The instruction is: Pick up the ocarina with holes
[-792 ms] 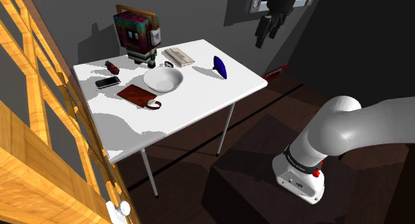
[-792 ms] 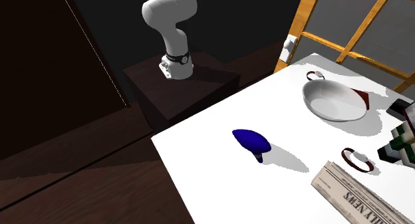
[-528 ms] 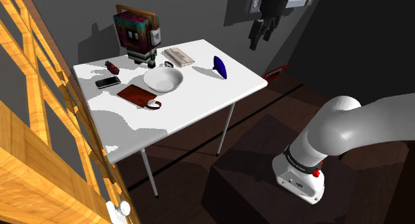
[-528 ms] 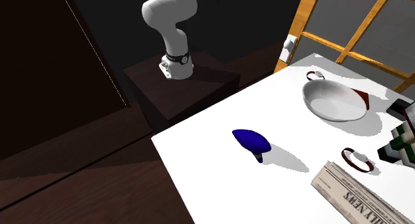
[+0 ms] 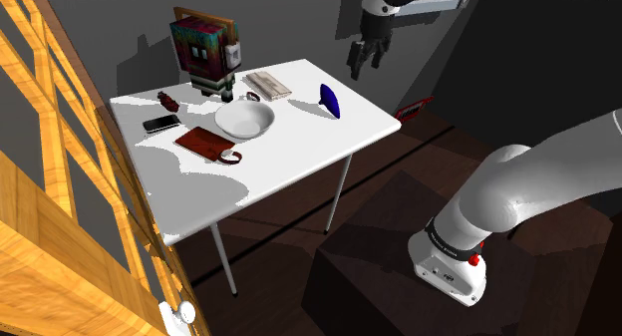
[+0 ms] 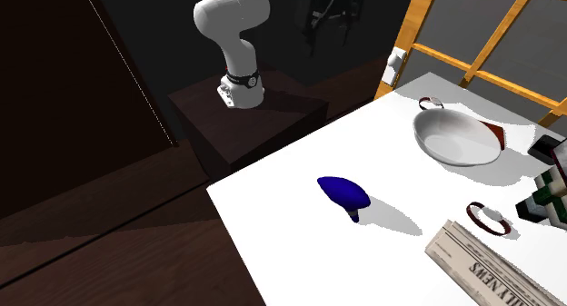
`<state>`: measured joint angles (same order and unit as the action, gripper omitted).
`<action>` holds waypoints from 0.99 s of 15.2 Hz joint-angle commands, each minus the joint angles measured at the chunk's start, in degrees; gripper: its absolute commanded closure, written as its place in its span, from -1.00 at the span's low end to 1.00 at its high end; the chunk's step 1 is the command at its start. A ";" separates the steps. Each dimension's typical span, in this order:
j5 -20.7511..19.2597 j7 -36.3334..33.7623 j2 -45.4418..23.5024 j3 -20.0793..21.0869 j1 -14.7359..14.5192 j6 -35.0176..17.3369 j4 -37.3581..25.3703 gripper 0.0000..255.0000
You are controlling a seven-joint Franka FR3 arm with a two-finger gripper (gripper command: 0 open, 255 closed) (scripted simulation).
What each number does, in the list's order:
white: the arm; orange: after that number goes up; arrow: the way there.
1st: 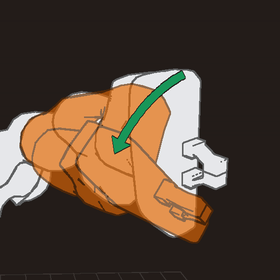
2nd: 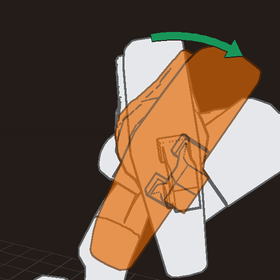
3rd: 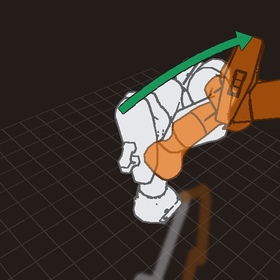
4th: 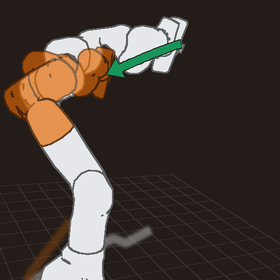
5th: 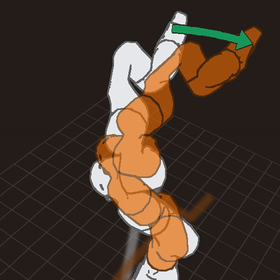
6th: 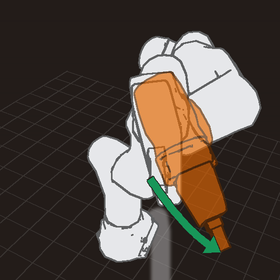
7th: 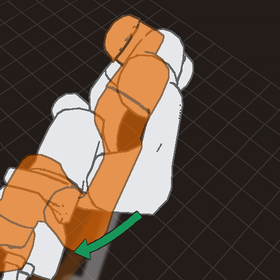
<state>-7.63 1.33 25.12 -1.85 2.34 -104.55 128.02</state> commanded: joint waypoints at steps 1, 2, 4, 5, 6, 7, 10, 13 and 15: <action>-0.16 -0.30 -4.16 -0.46 0.39 -2.29 -1.42 -1.00; -0.23 -0.38 -6.25 -0.72 0.59 -3.31 -2.25 -1.00; -0.31 -0.51 -10.48 -1.23 0.99 -5.19 -4.13 -1.00; -0.31 -0.56 -12.61 -1.49 1.19 -6.04 -5.17 -1.00; -0.30 -0.60 -14.76 -1.73 1.39 -6.85 -6.28 -1.00; -0.26 -0.63 -16.92 -1.97 1.58 -7.59 -7.46 -1.00; -0.03 -0.64 -23.44 -2.68 2.18 -9.47 -11.41 -1.00; 0.40 -0.56 -30.06 -3.29 2.83 -10.80 -15.98 -1.00; 0.79 -0.46 -34.52 -3.66 3.30 -11.36 -19.40 -1.00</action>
<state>-7.07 0.91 -6.70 -5.36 5.45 -115.44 110.60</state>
